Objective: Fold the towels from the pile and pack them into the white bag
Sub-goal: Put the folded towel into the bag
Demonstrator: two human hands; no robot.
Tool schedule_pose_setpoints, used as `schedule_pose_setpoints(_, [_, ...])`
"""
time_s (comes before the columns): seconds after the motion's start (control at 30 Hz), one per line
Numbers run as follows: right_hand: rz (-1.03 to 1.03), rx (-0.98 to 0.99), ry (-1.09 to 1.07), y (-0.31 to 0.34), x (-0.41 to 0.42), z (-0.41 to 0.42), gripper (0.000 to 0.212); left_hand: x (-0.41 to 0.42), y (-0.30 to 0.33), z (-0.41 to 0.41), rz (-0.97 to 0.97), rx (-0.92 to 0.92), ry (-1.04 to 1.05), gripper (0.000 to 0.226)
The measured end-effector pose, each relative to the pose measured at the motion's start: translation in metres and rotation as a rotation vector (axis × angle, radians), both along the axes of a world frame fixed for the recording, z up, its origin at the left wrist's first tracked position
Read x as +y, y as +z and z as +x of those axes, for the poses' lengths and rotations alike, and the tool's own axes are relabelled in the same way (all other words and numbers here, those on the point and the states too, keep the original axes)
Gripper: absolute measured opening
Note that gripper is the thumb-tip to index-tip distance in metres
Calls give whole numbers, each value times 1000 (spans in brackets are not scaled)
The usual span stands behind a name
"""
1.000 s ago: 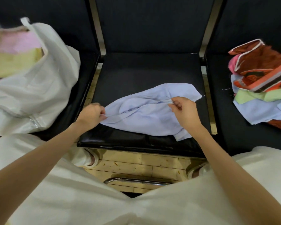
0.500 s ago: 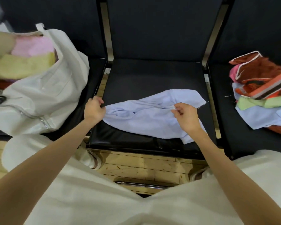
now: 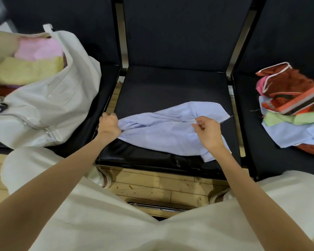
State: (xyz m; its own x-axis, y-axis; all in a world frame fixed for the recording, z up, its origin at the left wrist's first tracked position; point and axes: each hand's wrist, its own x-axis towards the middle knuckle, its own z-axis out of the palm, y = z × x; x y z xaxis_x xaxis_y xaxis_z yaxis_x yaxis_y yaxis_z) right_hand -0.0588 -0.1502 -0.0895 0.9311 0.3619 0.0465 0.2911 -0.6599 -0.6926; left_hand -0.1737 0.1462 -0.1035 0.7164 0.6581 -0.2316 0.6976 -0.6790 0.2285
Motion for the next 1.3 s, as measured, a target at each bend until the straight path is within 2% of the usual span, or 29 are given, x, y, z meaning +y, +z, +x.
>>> schedule_pose_setpoints(0.2, [1, 33, -108, -3, 0, -1, 12, 3, -5, -14, -85, -254, 82, 10])
schedule_pose_setpoints(0.33, [28, 61, -119, -6, 4, -9, 6, -3, 2, -14, -300, -445, 269, 9])
schedule_pose_setpoints(0.47, [56, 92, -126, -10, 1, -12, 5, 4, 8, -14, -417, -505, 434, 11])
schedule_pose_setpoints(0.57, [71, 120, -148, -12, 0, -12, 5, 8, 10, -10, -614, -518, 554, 15])
schedule_pose_setpoints(0.7, [85, 141, -147, -15, 4, -14, 5, 3, 21, -7, -953, -551, 590, 23])
schedule_pose_setpoints(0.77, [88, 151, -146, -16, 5, -16, 6, -1, 22, -9, -1031, -573, 573, 15])
schedule_pose_setpoints(0.8, [90, 154, -145, -16, 6, -17, 7, -2, 23, -10, -1004, -573, 558, 10])
schedule_pose_setpoints(0.87, [93, 161, -145, -16, 6, -18, 8, -2, 19, -11, -877, -557, 490, 22])
schedule_pose_setpoints(0.93, [88, 169, -146, -16, 7, -18, 7, -1, 16, -10, -788, -537, 459, 25])
schedule_pose_setpoints(1.03, [88, 171, -153, -16, 7, -17, 6, 1, 13, -11, -775, -512, 476, 11])
schedule_pose_setpoints(1.1, [90, 171, -151, -15, 7, -17, 6, 0, 14, -11, -715, -468, 421, 16])
schedule_pose_setpoints(1.3, [100, 161, -150, -13, 4, -16, 7, -4, 17, -11, -359, -353, 245, 11])
